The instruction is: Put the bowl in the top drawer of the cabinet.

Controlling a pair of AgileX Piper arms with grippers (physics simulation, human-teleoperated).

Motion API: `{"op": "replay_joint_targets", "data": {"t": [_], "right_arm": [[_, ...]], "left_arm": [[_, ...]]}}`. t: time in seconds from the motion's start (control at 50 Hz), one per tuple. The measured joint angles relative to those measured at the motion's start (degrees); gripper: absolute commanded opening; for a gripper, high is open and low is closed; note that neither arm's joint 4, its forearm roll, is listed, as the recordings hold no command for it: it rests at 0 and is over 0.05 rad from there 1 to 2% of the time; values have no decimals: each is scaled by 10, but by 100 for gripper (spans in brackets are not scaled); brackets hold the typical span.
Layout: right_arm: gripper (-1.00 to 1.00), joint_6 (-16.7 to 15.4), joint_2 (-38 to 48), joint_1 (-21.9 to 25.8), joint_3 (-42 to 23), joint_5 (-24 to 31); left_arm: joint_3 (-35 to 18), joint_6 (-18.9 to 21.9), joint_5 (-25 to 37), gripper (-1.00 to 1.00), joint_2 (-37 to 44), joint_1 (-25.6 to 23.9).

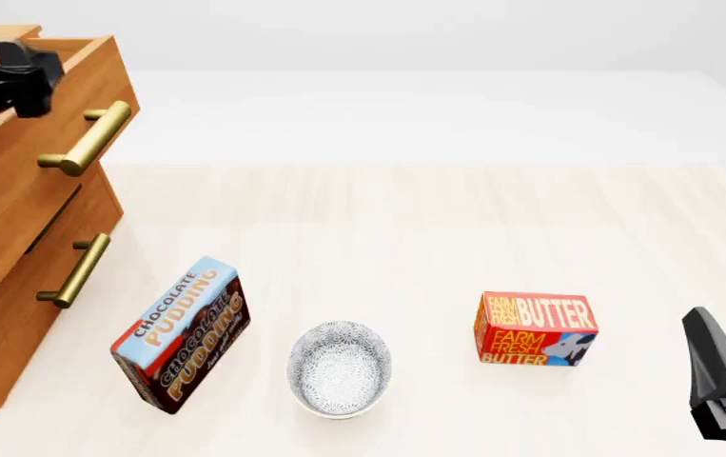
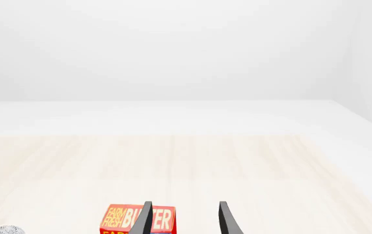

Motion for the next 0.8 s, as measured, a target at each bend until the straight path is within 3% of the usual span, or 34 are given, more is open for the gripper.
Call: {"op": "replay_joint_targets", "data": {"t": [0.8], "right_arm": [[100,0,0,0,0,0]], "left_arm": [[15,-26,-10,100,38,3]]}}
